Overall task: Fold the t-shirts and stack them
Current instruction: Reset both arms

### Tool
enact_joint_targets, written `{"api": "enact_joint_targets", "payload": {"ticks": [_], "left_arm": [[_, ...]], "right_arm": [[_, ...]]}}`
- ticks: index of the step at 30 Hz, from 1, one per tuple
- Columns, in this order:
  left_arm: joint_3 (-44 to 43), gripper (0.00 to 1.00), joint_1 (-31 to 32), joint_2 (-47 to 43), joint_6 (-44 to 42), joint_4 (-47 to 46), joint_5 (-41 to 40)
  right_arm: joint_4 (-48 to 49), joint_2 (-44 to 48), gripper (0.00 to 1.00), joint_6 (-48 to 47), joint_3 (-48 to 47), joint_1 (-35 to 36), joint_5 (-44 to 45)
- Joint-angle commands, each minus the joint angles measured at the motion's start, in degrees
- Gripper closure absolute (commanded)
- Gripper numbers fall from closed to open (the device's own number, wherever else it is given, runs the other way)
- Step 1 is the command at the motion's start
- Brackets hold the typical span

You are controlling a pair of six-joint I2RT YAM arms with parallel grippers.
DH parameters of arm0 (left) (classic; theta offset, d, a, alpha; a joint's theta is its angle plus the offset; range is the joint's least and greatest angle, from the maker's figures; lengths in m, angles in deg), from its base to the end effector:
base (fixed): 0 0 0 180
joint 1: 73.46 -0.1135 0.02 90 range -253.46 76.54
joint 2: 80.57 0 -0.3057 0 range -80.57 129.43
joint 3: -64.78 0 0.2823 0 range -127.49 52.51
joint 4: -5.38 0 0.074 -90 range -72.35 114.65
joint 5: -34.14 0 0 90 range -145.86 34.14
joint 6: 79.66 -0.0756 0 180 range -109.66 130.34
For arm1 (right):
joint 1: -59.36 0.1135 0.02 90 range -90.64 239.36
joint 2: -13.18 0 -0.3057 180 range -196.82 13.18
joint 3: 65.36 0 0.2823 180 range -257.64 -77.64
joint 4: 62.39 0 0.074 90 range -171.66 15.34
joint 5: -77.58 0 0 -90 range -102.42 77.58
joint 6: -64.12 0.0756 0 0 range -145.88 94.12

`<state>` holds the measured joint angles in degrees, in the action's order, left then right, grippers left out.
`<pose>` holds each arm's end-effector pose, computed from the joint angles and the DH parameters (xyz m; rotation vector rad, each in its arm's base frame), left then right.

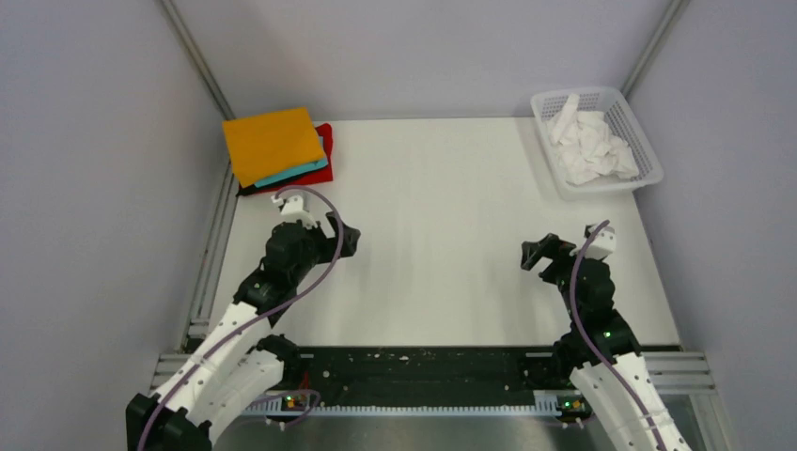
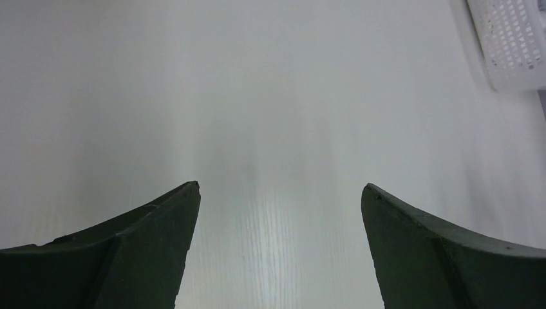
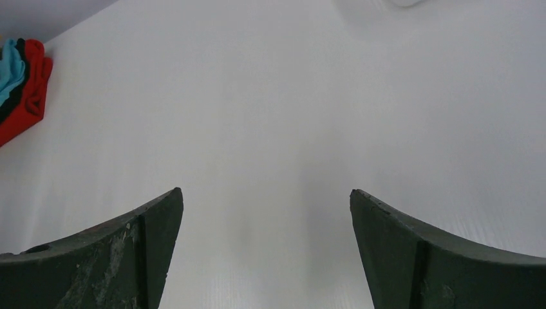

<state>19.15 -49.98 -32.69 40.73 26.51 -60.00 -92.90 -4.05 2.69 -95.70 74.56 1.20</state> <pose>0.2170 -0.0883 0.2699 -0.1694 2.0106 -0.5354 0.1433 0.0205 0.2240 0.3806 1.8379 0.3047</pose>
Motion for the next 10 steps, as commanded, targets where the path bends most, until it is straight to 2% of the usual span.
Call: {"api": "enact_joint_targets", "payload": {"ticks": [1, 4, 10], "left_arm": [[5.3, 0.01, -0.24, -10.41, 1.84, -2.64, -1.24], [6.56, 0.01, -0.21, -13.67, 1.91, -2.73, -1.12], [7.23, 0.01, -0.2, -14.38, 2.13, -2.29, -2.1]], "right_arm": [[2.16, 2.29, 0.01, 0.18, 1.15, 0.02, -1.48], [2.27, 2.34, 0.01, -0.25, 1.1, 0.02, -2.02], [2.51, 2.13, 0.01, -0.37, 1.34, 0.03, -1.49]]}}
